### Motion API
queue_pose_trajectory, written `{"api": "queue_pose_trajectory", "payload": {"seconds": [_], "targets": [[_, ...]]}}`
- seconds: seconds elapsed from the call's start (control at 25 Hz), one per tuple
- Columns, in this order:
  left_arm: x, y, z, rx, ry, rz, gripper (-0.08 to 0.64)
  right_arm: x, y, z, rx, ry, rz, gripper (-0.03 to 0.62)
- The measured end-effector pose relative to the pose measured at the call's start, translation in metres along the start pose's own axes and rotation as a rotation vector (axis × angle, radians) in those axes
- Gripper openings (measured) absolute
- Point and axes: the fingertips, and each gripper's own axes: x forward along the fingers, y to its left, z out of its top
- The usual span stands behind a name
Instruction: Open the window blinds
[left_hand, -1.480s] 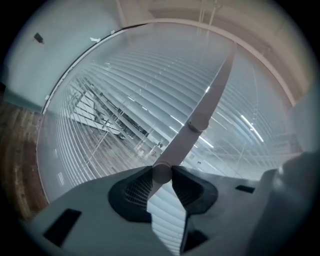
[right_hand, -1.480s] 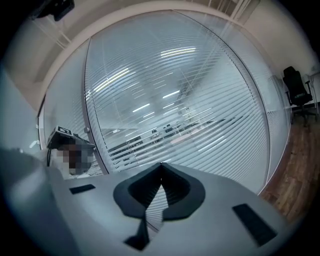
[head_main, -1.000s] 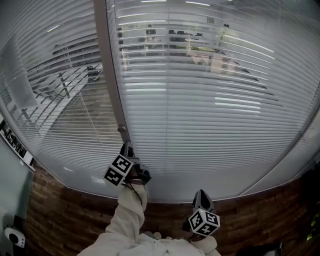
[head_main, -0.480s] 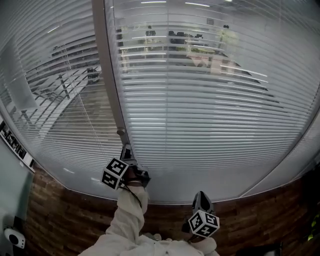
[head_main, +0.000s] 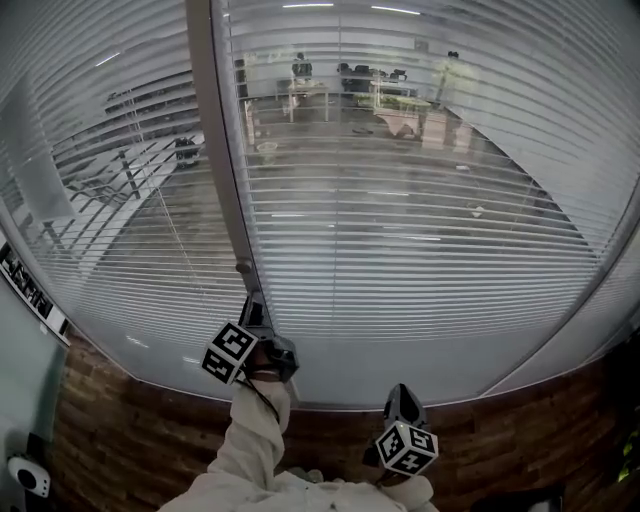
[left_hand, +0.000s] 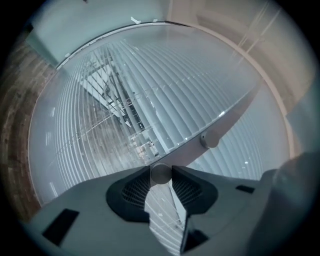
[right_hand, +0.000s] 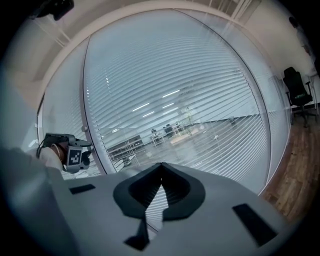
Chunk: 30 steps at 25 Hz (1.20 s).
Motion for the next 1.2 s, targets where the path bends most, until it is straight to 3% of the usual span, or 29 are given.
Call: {"api": "queue_pose_trajectory", "payload": {"seconds": [0.12,0.24,0.36,0.44,0.56,0.64,0.72,1.2], "targets": [[-0.013,-0.006,-0.002,0.199,0.009,0.004,0.124,0.002,0.007,0.003,-0.037,-0.011,0.013,0.014],[-0.042,-0.038,-0.003,0.568,-0.052,-0.02,0.124,0.004,0.02,0.017,-0.089,-0.041,0.052,0.014],[-0.072,-0.092,-0.024,0.918,-0.137,-0.176,0.111,0.006,0.044,0.044,-0.15,-0.11,0.116,0.014],[-0.094,-0.113,-0.057,1.047,-0.119,-0.306,0.012,0.007,0.058,0.053,-0.198,-0.14,0.152,0.014],[-0.126,-0.09,-0.137,1.101,0.103,-0.424,0.002,0.009,0.069,0.033,-0.274,-0.09,0.162,0.014],[-0.139,-0.061,-0.178,1.077,0.256,-0.394,0.002,0.01,0.073,0.012,-0.297,-0.041,0.163,0.014],[-0.143,-0.048,-0.193,1.028,0.326,-0.362,0.002,0.011,0.076,0.005,-0.307,-0.03,0.166,0.014],[-0.12,-0.046,-0.166,1.011,0.265,-0.294,0.002,0.012,0.074,0.023,-0.321,-0.08,0.159,0.012]]}}
